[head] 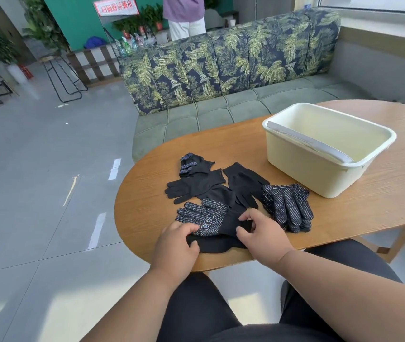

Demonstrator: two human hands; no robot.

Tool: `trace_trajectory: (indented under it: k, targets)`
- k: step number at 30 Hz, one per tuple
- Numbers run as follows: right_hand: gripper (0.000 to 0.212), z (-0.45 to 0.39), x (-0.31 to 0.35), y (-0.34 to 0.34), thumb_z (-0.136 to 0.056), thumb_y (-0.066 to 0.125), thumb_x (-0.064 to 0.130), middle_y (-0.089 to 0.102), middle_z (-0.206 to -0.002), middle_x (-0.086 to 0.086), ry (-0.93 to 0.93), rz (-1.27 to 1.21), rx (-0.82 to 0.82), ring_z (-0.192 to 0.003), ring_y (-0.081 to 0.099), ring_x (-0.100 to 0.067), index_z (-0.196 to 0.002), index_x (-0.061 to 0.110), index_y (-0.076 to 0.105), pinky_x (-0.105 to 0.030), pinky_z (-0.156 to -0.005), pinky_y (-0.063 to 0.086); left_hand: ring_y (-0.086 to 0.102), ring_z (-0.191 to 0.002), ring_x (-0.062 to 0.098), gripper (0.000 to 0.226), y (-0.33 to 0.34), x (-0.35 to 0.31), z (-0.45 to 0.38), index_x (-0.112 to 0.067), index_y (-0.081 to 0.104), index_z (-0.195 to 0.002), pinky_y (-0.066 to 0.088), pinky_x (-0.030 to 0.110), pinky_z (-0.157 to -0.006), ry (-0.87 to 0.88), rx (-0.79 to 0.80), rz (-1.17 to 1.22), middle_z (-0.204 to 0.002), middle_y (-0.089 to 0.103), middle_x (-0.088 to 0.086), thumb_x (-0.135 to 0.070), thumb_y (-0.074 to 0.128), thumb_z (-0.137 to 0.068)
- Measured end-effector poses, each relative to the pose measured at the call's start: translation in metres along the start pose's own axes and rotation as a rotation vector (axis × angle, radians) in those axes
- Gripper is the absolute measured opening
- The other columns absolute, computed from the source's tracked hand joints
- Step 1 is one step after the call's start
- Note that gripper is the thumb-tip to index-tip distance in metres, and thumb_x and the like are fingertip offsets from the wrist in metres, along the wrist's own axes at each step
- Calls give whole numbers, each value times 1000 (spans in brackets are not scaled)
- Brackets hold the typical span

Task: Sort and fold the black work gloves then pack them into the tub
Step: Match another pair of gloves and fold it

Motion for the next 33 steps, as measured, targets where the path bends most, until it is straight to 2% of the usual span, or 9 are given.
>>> trace_trajectory:
  k: [3, 5, 9, 13, 17, 19, 24, 26, 33]
  targets:
    - [35, 4, 4, 3, -86, 68, 32, 60, -102, 23, -96, 56, 45, -93, 61, -7, -119, 41, 60, -24, -83, 47, 49, -118, 11, 35, 1, 5, -4, -40, 70, -126, 49, 31, -100, 56, -9, -99, -117, 58, -18, -28, 66, -93]
    - [40, 6, 7, 6, -85, 70, 31, 54, -116, 22, -148, 115, 67, -104, 59, -6, -122, 42, 62, -23, -94, 48, 47, -118, 11, 34, 4, 0, -7, -40, 70, -126, 48, 31, -99, 105, -2, -131, -117, 57, -17, -32, 65, -93]
    - [35, 4, 7, 11, -85, 72, 35, 52, -114, 17, -160, 180, 59, -98, 60, -8, -119, 44, 66, -25, -90, 52, 48, -115, 13, 26, 8, -7, -15, -38, 74, -120, 49, 32, -97, 153, -18, -146, -112, 58, -16, -35, 64, -95]
    - [25, 2, 5, 13, -87, 73, 37, 54, -112, 14, -162, 182, 18, -95, 62, -10, -111, 41, 71, -27, -85, 53, 52, -106, 13, 18, 5, -8, -16, -34, 77, -108, 51, 32, -90, 196, -109, -128, -105, 61, -14, -33, 64, -97]
    - [8, 0, 4, 15, -90, 69, 32, 54, -103, 13, -182, 214, -25, -83, 57, -10, -96, 35, 72, -27, -73, 50, 51, -104, 10, 12, 6, -9, -6, -31, 77, -102, 49, 27, -89, 258, -151, -93, -103, 62, -14, -29, 67, -94]
    - [6, 0, 4, 15, -89, 69, 31, 55, -103, 13, -193, 215, -38, -84, 58, -10, -94, 34, 70, -28, -72, 50, 51, -104, 9, 12, 9, -8, 0, -30, 77, -101, 48, 25, -88, 279, -150, -84, -103, 62, -15, -28, 67, -95]
    - [36, 3, 5, 15, -81, 74, 39, 49, -114, 19, -223, 201, -5, -92, 59, -6, -114, 40, 62, -26, -81, 54, 53, -104, 6, 10, 15, -6, 3, -31, 73, -102, 49, 27, -90, 301, -101, -26, -104, 63, -20, -29, 65, -97]
    - [39, 2, 5, 16, -81, 74, 40, 50, -119, 16, -222, 205, -3, -96, 61, -8, -119, 42, 63, -28, -84, 57, 54, -107, 4, 13, 16, -5, 2, -32, 73, -106, 47, 23, -92, 268, -76, 13, -103, 61, -26, -28, 64, -99]
    - [10, 3, 2, 15, -87, 71, 32, 56, -115, 7, -215, 169, -109, -91, 63, -17, -97, 32, 73, -34, -73, 57, 49, -109, -2, 16, 22, -4, 8, -33, 71, -111, 39, 15, -93, 243, -8, 14, -110, 59, -27, -28, 64, -97]
Point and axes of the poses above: each hand's wrist, its own z-axis away from the middle knuckle, its own y-axis out of the palm, x = y × z, the point moved 7 cm from there along -z, towards the middle knuckle
